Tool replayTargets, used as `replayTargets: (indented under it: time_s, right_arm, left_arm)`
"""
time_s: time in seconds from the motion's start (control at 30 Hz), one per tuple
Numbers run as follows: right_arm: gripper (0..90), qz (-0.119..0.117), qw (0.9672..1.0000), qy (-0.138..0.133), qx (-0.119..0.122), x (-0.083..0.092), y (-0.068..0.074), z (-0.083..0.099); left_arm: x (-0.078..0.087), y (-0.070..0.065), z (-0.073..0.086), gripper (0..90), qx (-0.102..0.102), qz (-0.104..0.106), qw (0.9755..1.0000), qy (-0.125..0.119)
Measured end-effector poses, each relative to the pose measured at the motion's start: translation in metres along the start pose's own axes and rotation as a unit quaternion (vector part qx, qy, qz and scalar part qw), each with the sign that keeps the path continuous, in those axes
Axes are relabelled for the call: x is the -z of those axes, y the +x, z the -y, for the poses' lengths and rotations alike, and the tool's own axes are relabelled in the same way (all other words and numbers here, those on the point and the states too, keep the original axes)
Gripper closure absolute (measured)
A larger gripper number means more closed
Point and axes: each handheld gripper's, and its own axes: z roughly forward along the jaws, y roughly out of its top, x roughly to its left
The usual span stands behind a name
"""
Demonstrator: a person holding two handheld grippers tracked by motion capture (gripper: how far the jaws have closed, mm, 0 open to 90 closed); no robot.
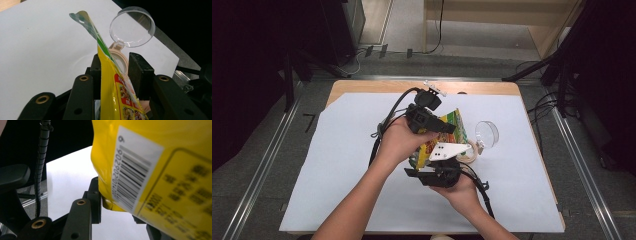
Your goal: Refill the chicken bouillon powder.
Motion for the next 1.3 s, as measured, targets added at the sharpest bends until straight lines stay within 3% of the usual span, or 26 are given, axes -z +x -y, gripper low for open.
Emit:
replayTargets:
  time_s: [0.73, 1.3]
  right_arm:
    - [67.8, -0.009, 0.9999, -0.002, 0.011, -0.008, -0.004, -0.009]
    - [67.9, -0.014, 0.9997, -0.008, 0.019, -0.008, -0.005, -0.016]
  left_arm:
    - [0.009, 0.007, 0.000, 67.2, 0.007, -0.015, 0.9998, -0.011]
    - [0.016, 0.003, -0.006, 66.7, 0.002, -0.026, 0.9996, -0.012]
